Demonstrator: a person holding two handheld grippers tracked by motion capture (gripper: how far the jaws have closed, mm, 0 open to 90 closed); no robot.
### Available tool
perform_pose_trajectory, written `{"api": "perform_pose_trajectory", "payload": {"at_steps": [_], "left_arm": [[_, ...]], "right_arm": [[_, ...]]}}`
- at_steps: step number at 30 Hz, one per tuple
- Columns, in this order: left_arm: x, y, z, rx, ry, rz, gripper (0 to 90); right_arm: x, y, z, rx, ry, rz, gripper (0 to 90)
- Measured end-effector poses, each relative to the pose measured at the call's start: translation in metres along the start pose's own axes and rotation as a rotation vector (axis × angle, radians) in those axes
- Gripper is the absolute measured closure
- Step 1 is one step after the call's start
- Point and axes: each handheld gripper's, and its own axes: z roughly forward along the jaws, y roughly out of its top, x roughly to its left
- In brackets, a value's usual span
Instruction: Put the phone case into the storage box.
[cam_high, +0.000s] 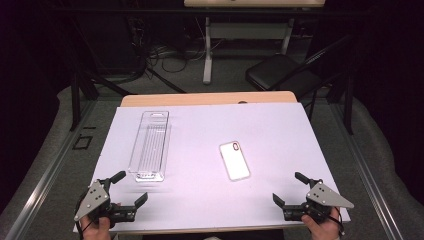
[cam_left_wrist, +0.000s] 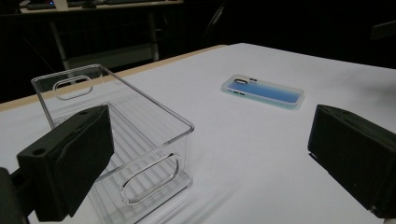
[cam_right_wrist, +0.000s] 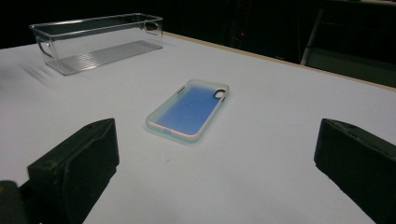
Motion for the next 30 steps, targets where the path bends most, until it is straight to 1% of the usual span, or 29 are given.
{"api": "perform_pose_trajectory", "payload": {"at_steps": [4, 8, 9, 10, 12, 13, 15, 16, 17, 18, 19, 22, 24, 25, 26, 27, 28, 29, 30], "left_arm": [[-0.001, 0.001, 0.002, 0.016, -0.013, 0.009, 0.3], [-0.002, 0.001, 0.005, 0.029, -0.032, 0.009, 0.3], [-0.002, 0.001, 0.005, 0.029, -0.032, 0.009, 0.3], [-0.003, 0.001, 0.006, 0.029, -0.035, 0.012, 0.3], [-0.003, 0.002, 0.006, 0.035, -0.042, 0.020, 0.3], [-0.004, 0.002, 0.006, 0.035, -0.039, 0.020, 0.3], [-0.004, 0.003, 0.006, 0.036, -0.044, 0.015, 0.3], [-0.004, 0.003, 0.007, 0.033, -0.040, 0.007, 0.3], [-0.003, 0.003, 0.007, 0.033, -0.041, 0.000, 0.3], [-0.002, 0.003, 0.008, 0.036, -0.041, -0.019, 0.3], [-0.001, 0.003, 0.008, 0.034, -0.036, -0.029, 0.3], [0.000, 0.005, 0.009, 0.038, -0.021, -0.052, 0.3], [0.002, 0.006, 0.011, 0.046, -0.012, -0.071, 0.2], [0.002, 0.006, 0.011, 0.046, -0.012, -0.071, 0.3], [0.004, 0.007, 0.015, 0.068, -0.013, -0.086, 0.2], [0.004, 0.008, 0.015, 0.070, -0.024, -0.096, 0.3], [0.004, 0.008, 0.015, 0.070, -0.024, -0.096, 0.2], [0.002, 0.009, 0.016, 0.084, -0.030, -0.102, 0.3], [0.001, 0.010, 0.016, 0.095, -0.026, -0.102, 0.3]], "right_arm": [[-0.002, -0.001, -0.002, 0.010, 0.000, 0.015, 0.0], [-0.003, 0.000, -0.005, 0.016, -0.022, 0.023, 0.0], [-0.004, 0.000, -0.006, 0.017, -0.036, 0.022, 0.0], [-0.006, 0.000, -0.006, 0.021, -0.040, 0.031, 0.0], [-0.009, 0.000, -0.006, 0.017, -0.021, 0.063, 0.0], [-0.010, 0.001, -0.005, 0.018, -0.023, 0.072, 0.0], [-0.011, 0.001, -0.004, 0.024, -0.028, 0.074, 0.0], [-0.012, 0.002, -0.004, 0.025, -0.034, 0.078, 0.0], [-0.012, 0.004, -0.002, 0.021, -0.020, 0.117, 0.0], [-0.012, 0.005, -0.001, 0.012, -0.012, 0.133, 0.0], [-0.012, 0.006, 0.000, 0.012, -0.009, 0.140, 0.0], [-0.011, 0.009, 0.007, 0.037, -0.016, 0.147, 0.0], [-0.012, 0.012, 0.011, 0.063, -0.007, 0.150, 0.5], [-0.012, 0.014, 0.012, 0.077, -0.009, 0.148, 4.5], [-0.012, 0.015, 0.014, 0.089, -0.019, 0.151, 9.3], [-0.012, 0.017, 0.016, 0.090, -0.021, 0.147, 11.8], [-0.012, 0.017, 0.016, 0.090, -0.021, 0.147, 11.8], [-0.011, 0.022, 0.021, 0.099, -0.014, 0.138, 14.6], [-0.012, 0.024, 0.023, 0.112, -0.010, 0.122, 14.6]]}}
